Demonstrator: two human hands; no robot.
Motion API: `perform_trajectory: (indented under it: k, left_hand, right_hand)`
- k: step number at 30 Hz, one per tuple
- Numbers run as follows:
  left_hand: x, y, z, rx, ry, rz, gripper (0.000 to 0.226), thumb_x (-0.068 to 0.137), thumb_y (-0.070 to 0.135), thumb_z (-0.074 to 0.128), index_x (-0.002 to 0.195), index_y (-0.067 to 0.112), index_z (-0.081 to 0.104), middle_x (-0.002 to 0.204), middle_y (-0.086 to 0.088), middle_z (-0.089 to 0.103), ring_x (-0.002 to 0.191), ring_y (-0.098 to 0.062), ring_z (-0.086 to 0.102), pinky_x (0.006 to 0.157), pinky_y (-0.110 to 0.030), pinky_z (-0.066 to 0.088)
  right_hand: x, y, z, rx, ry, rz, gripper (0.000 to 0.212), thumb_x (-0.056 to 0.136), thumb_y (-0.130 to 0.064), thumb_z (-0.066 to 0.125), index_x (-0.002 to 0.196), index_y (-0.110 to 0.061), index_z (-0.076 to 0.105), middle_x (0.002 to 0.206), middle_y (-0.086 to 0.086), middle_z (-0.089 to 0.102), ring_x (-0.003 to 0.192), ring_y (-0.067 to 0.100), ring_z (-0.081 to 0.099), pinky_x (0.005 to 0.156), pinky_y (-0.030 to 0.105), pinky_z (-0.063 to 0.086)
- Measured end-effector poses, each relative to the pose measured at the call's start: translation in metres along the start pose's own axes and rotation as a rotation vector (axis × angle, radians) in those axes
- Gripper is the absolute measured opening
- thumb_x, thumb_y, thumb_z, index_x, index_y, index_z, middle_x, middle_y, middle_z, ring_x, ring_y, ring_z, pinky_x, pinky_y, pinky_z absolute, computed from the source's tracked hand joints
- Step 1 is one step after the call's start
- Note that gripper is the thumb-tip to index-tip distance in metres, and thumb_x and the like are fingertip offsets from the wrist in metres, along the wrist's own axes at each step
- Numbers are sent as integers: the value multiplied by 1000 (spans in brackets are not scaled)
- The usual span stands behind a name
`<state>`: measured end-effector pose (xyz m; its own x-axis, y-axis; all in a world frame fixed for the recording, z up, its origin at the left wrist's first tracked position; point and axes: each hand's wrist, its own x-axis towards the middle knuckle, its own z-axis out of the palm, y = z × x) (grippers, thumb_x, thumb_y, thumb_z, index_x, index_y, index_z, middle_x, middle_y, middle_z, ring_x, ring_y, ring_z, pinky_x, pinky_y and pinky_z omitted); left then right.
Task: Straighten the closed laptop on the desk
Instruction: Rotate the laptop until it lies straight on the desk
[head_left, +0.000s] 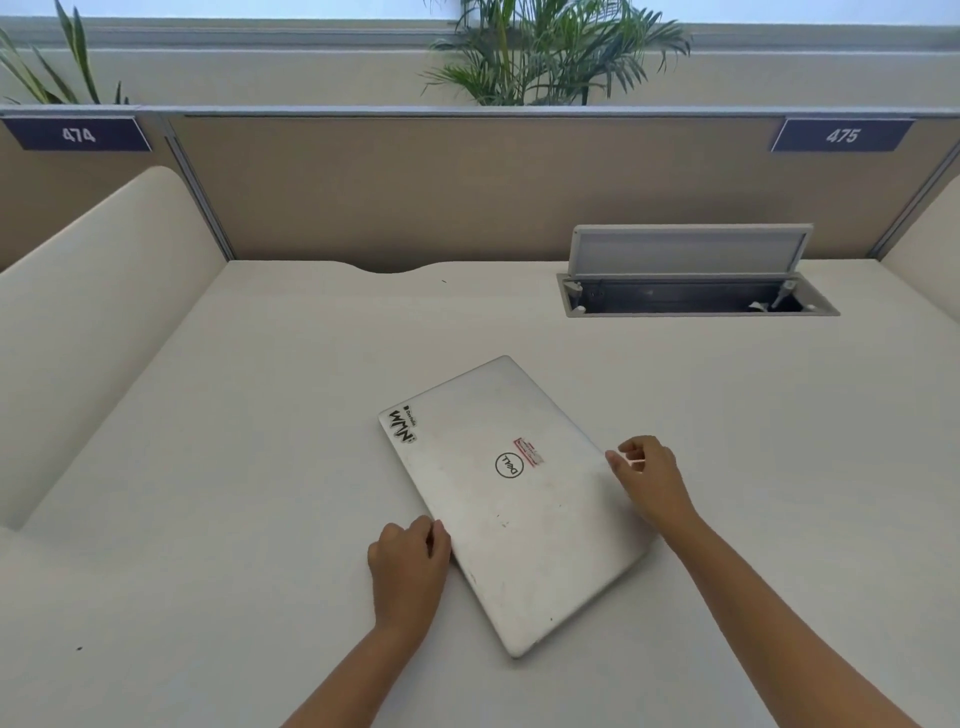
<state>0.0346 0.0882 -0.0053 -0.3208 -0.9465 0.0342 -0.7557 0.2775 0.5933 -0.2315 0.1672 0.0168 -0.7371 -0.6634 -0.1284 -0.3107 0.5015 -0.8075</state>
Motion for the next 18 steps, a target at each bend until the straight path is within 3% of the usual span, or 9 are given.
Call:
perform_trajectory:
  k: [3, 6, 10, 15, 18]
  left_hand:
    - [12, -4, -6, -109, -11, 6, 41, 89, 16, 47, 53, 17, 28, 49, -5, 35, 57, -24, 34, 58, -34, 29]
    - [33, -6, -13, -207, 49, 48, 31, 88, 13, 47, 58, 14, 37, 54, -5, 43, 58, -18, 36, 50, -29, 27]
    - [69, 2, -18, -147, 164, 141, 4, 83, 7, 54, 81, 9, 57, 82, -6, 59, 80, -26, 48, 66, -31, 35]
    - [112, 9, -15, 38, 118, 100, 33, 84, 27, 59, 109, 5, 56, 113, -16, 57, 107, -36, 49, 87, -47, 39]
    - [132, 7, -14, 105, 82, 44, 46, 85, 38, 57, 116, 4, 53, 121, -20, 56, 113, -39, 49, 91, -50, 39]
  right_hand:
    - [-23, -9, -11, 166, 103, 27, 16, 90, -26, 57, 103, -19, 50, 112, 1, 46, 99, 15, 50, 82, 27, 37]
    - [-50, -6, -15, 150, 111, 74, 23, 89, -21, 59, 109, -15, 49, 114, 2, 47, 100, 15, 49, 83, 27, 37]
    - [-75, 3, -16, -49, 93, 135, 42, 85, -18, 65, 120, -7, 45, 116, 5, 41, 106, 21, 48, 87, 31, 41]
    - [-93, 6, -8, 55, 84, 240, 39, 84, -20, 66, 114, -5, 45, 108, 12, 51, 78, 12, 52, 70, 23, 39]
    - [-100, 12, -5, 139, 84, 291, 38, 86, -22, 64, 114, -4, 46, 98, 9, 55, 77, 9, 54, 64, 18, 40]
